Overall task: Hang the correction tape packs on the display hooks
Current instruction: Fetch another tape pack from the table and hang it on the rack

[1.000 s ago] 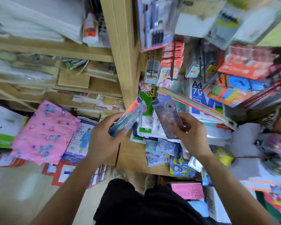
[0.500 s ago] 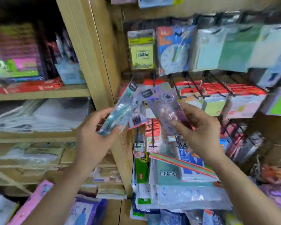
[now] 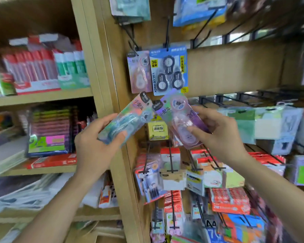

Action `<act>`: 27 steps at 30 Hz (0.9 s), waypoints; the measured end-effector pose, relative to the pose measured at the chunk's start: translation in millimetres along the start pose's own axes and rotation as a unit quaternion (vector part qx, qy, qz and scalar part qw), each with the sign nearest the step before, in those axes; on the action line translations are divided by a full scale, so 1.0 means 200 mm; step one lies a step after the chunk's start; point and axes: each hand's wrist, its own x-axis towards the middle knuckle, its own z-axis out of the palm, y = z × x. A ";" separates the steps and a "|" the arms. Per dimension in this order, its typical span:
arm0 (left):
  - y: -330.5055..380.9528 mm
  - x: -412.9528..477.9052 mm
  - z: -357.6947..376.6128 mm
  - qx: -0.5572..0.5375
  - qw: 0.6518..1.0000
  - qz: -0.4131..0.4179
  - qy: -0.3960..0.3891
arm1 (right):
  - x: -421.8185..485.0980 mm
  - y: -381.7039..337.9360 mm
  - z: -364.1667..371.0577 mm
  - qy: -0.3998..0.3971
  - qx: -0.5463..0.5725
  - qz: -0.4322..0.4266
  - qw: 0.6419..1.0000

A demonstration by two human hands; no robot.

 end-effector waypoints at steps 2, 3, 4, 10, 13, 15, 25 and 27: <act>0.02 0.08 -0.02 -0.017 1.000 0.007 0.007 | 0.10 -0.04 -0.02 0.005 0.008 -0.019 1.000; 0.03 0.12 -0.04 -0.023 1.000 0.011 0.008 | 0.14 -0.06 -0.02 0.008 0.007 -0.028 1.000; 0.04 0.16 -0.06 -0.030 0.999 0.015 0.007 | 0.19 -0.08 -0.03 0.013 0.004 -0.035 0.999; 0.13 0.38 -0.14 -0.069 0.996 0.028 0.058 | 0.44 -0.18 -0.04 0.015 -0.012 -0.077 0.997; 0.19 0.48 -0.13 -0.055 0.993 0.030 0.095 | 0.56 -0.17 -0.01 0.022 -0.024 -0.081 0.996; 0.23 0.53 -0.11 -0.059 0.991 0.022 0.120 | 0.63 -0.12 0.01 0.025 -0.017 -0.064 0.997; 0.21 0.65 0.04 -0.106 0.975 -0.034 0.190 | 0.68 0.09 0.15 0.060 0.065 0.025 0.996; 0.22 0.63 0.07 -0.120 0.969 -0.038 0.213 | 0.67 0.10 0.17 0.063 0.017 0.004 0.998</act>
